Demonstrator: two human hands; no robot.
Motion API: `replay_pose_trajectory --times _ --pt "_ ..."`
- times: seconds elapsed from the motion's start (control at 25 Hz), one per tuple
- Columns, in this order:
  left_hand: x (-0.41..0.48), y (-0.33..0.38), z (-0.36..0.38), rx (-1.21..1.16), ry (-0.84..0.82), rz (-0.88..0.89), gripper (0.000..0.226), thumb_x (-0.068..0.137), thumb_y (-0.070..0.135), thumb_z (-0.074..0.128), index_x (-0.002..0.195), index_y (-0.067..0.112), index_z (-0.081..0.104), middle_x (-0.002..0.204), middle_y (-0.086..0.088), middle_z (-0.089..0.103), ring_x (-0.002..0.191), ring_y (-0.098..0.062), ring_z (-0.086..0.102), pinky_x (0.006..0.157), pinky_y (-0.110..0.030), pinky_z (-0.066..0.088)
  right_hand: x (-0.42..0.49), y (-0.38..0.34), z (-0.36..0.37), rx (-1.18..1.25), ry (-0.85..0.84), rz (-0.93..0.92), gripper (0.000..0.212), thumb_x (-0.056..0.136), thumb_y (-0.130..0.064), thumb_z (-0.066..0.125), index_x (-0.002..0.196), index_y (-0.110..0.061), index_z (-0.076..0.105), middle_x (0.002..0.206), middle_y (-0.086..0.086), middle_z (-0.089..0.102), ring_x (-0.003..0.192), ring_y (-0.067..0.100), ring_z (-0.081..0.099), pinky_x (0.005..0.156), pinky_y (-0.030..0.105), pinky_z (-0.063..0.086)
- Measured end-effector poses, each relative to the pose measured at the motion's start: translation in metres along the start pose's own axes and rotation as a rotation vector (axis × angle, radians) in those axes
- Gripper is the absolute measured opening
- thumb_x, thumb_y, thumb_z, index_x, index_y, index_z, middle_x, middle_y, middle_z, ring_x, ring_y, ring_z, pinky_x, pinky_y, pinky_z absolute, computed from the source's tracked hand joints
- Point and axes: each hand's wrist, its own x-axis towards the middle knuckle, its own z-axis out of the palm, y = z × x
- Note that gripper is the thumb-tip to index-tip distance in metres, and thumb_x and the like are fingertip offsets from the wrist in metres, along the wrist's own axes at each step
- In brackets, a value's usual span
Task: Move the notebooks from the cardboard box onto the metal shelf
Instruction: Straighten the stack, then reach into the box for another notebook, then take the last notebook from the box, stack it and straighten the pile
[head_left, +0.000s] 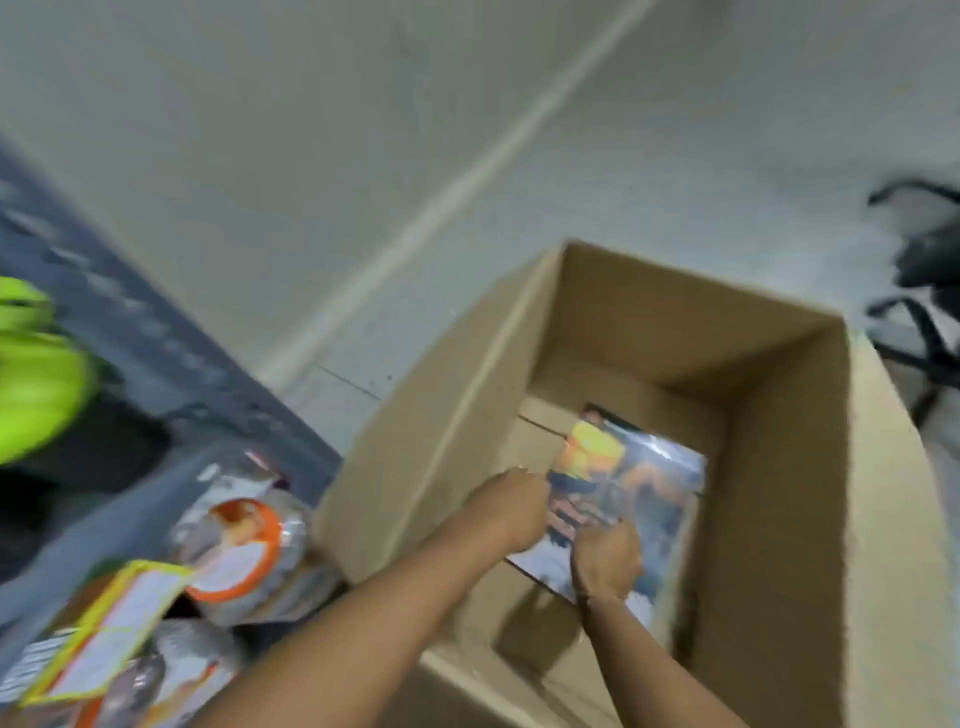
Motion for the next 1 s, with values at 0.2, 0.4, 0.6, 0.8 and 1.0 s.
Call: replay_pose_trajectory --times 0.2,0.4,0.6,0.8,1.0 --pt "0.108 -0.034 0.14 -0.013 -0.187 -0.276 0.044 0.086 0.012 0.045 0.13 0.003 0.048 0.137 -0.017 0.05 0.125 -0.032 0.051 0.104 -0.041 0.045 0.048 0.066 0.03 -0.197 -0.029 0.227 0.068 0.092 -0.028 0.048 0.145 -0.005 0.012 0.154 0.021 0.013 0.14 0.037 0.016 0.112 0.048 0.023" --pt "0.127 -0.014 0.172 -0.22 0.014 -0.48 0.046 0.09 0.012 0.053 0.131 0.002 0.034 0.135 -0.02 0.043 0.123 -0.038 0.048 0.098 -0.044 0.043 0.075 0.069 0.035 -0.068 0.131 0.381 0.06 0.087 -0.029 0.054 0.138 -0.012 0.027 0.142 0.016 0.033 0.128 0.034 0.031 0.106 0.048 0.027" --pt "0.136 -0.021 0.149 -0.197 0.007 -0.432 0.04 0.092 0.026 0.052 0.128 0.012 0.04 0.127 -0.021 0.051 0.117 -0.039 0.05 0.093 -0.045 0.045 0.095 0.07 0.016 0.156 0.168 0.534 0.047 0.088 -0.035 0.054 0.123 -0.004 0.048 0.136 0.016 0.038 0.128 0.035 0.03 0.107 0.049 0.026" --pt "0.101 -0.012 0.105 -0.164 0.182 -0.313 0.033 0.095 0.015 0.047 0.127 0.011 0.046 0.127 -0.021 0.05 0.117 -0.041 0.05 0.095 -0.045 0.044 0.057 0.036 0.001 0.271 0.293 0.421 0.037 0.088 -0.025 0.056 0.115 0.0 0.052 0.133 0.017 0.04 0.126 0.034 0.032 0.104 0.048 0.028" --pt "-0.009 0.0 0.024 -0.241 0.6 -0.218 0.033 0.094 0.014 0.049 0.127 0.015 0.047 0.115 -0.016 0.052 0.107 -0.037 0.053 0.085 -0.043 0.045 -0.029 -0.017 -0.046 0.584 0.373 0.1 0.039 0.088 -0.02 0.059 0.119 0.003 0.052 0.13 0.019 0.043 0.121 0.034 0.042 0.101 0.039 0.035"
